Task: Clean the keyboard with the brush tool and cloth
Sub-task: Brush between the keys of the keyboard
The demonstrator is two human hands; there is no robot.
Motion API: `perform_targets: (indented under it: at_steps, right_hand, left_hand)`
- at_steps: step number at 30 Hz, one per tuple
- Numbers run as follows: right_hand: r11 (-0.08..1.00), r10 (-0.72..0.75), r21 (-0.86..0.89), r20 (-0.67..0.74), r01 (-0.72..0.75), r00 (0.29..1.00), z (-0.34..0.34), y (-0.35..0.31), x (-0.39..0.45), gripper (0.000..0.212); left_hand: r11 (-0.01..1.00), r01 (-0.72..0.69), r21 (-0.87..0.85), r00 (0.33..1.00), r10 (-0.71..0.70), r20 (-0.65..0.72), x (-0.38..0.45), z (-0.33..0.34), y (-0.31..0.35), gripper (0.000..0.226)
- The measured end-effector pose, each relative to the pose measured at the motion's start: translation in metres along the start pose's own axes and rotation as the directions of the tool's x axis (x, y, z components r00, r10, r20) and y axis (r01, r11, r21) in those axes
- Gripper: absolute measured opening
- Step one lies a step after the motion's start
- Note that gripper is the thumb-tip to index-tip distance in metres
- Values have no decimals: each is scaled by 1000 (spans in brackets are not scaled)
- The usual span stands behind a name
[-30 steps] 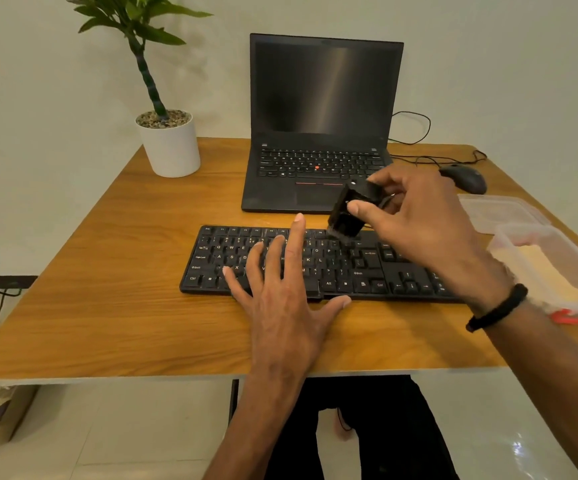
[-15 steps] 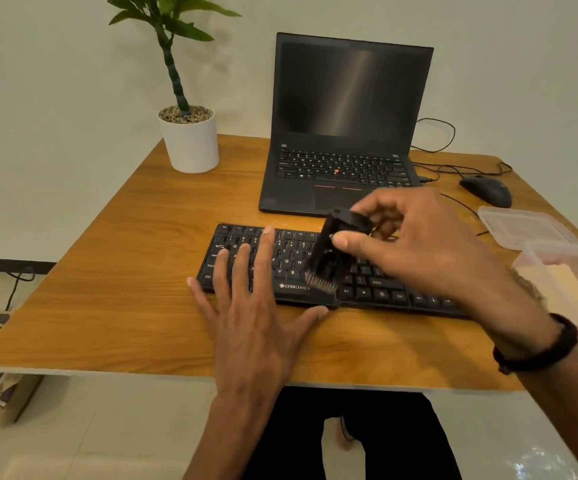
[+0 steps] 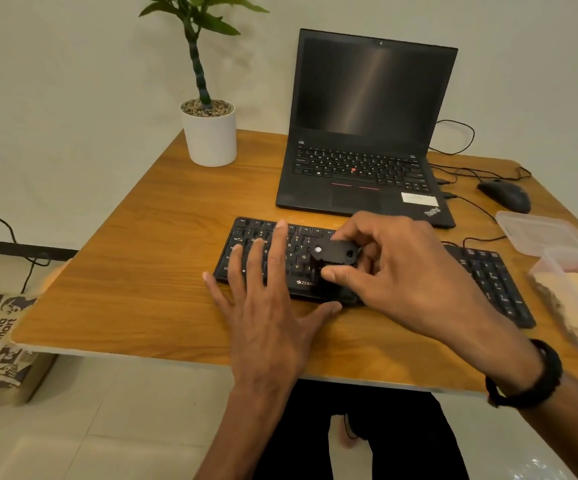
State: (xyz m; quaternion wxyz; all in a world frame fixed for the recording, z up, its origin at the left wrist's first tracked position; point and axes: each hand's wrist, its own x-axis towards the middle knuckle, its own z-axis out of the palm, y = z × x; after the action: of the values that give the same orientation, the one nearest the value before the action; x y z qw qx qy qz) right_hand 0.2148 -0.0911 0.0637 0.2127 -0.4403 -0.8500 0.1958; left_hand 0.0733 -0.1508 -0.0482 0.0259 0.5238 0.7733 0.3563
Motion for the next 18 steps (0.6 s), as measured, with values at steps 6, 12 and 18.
perform_targets:
  at_steps: [6, 12, 18]
  right_hand:
    - [996, 46, 85, -127, -36, 991, -10, 9, 21, 24]
    - [980, -34, -196, -276, -21, 960, 20, 15, 44, 38]
    - [992, -91, -91, -72, 85, 993, 24, -8, 22, 28]
  left_hand:
    - [1000, -7, 11, 1000, 7, 8, -1, -2, 0, 133]
    - [1000, 23, 3, 1000, -22, -8, 0, -3, 0, 138]
    - [998, 45, -35, 999, -46, -23, 1, -1, -1, 141]
